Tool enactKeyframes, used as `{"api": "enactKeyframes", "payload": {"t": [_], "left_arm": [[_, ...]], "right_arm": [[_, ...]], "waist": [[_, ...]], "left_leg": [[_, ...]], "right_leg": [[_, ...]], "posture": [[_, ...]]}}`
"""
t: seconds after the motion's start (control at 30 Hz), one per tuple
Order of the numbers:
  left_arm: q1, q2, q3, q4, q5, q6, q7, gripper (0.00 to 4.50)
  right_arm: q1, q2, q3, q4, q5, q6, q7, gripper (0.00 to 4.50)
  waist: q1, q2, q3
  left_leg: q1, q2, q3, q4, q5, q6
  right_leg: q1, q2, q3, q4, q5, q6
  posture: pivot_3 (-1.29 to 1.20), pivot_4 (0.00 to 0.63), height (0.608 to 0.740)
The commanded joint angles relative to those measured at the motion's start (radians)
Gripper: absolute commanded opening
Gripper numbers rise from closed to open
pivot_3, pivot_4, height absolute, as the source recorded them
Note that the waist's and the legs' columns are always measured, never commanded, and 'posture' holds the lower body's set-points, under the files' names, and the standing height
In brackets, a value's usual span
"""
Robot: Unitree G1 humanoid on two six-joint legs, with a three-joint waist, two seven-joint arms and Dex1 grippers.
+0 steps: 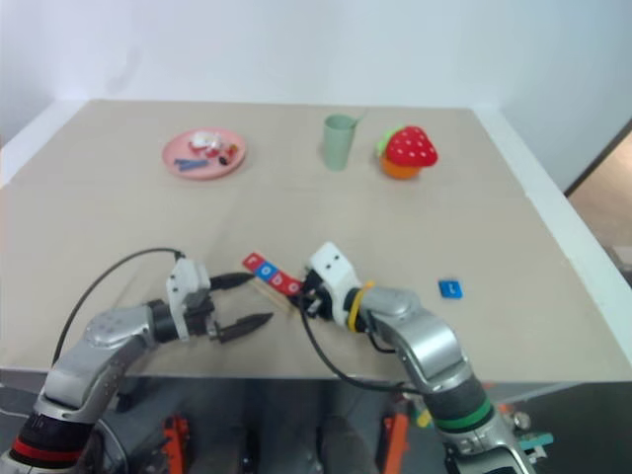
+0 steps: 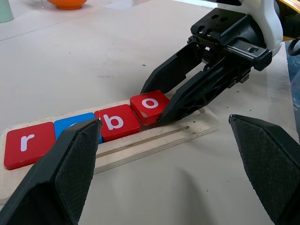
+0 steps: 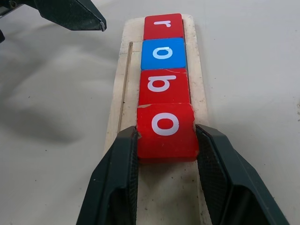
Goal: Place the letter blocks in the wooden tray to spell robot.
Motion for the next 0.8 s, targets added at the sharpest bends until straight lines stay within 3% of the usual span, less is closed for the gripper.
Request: {"api": "enactKeyframes", "payload": {"t": [0.03,0.07,0.1,0.33,0.57,0.8], "left_arm": [[-0.016,0.0,0.002,-0.017,0.0,-0.018,-0.005,4.5],[-0.015,0.0,0.002,-0.017,0.001,-0.018,-0.006,4.5],[-0.015,0.0,0.002,-0.017,0.001,-0.019,-0.007,4.5],[-0.01,0.004,-0.002,-0.017,0.009,-0.025,-0.016,4.5],[-0.022,0.008,-0.012,-0.017,0.02,-0.053,-0.051,4.5],[-0.048,0.018,-0.035,-0.035,0.004,-0.048,-0.105,4.5]], "right_arm": [[0.005,0.013,-0.008,-0.019,0.011,0.011,-0.011,1.19],[0.007,0.015,-0.01,-0.019,0.014,0.015,-0.012,1.19],[0.007,0.016,-0.01,-0.019,0.012,0.015,-0.014,2.22],[0.003,0.024,-0.02,-0.042,0.016,0.022,-0.033,4.47],[-0.047,0.035,-0.203,-0.115,0.08,0.085,-0.087,4.47],[0.01,-0.134,-0.453,-0.08,0.057,0.019,-0.116,4.47]], "waist": [[0.0,0.0,0.0],[0.0,0.0,0.0],[0.0,0.0,0.0],[0.0,0.0,0.0],[0.0,0.0,0.0],[0.006,0.0,0.0]], "left_leg": [[0.0,0.0,0.0,0.0,0.0,0.0],[0.0,0.0,0.0,0.0,0.0,0.0],[0.0,0.0,0.0,0.0,0.0,0.0],[0.0,0.0,0.0,0.0,0.0,0.0],[-0.001,0.0,-0.001,0.0,0.0,0.0],[-0.002,-0.001,0.0,0.0,0.0,0.0]], "right_leg": [[0.0,0.0,0.0,0.0,0.0,0.0],[0.0,0.0,0.0,0.0,0.0,0.0],[0.0,0.0,0.0,0.0,0.0,0.0],[0.0,0.0,0.0,0.0,0.0,0.0],[-0.001,0.0,-0.001,0.0,0.0,0.0],[0.0,-0.002,0.0,-0.001,-0.001,0.001]], "posture": [[0.0,0.15,0.74],[0.0,0.15,0.74],[0.0,0.15,0.74],[0.0,0.15,0.74],[0.0,0.15,0.74],[0.0,0.15,0.74]]}}
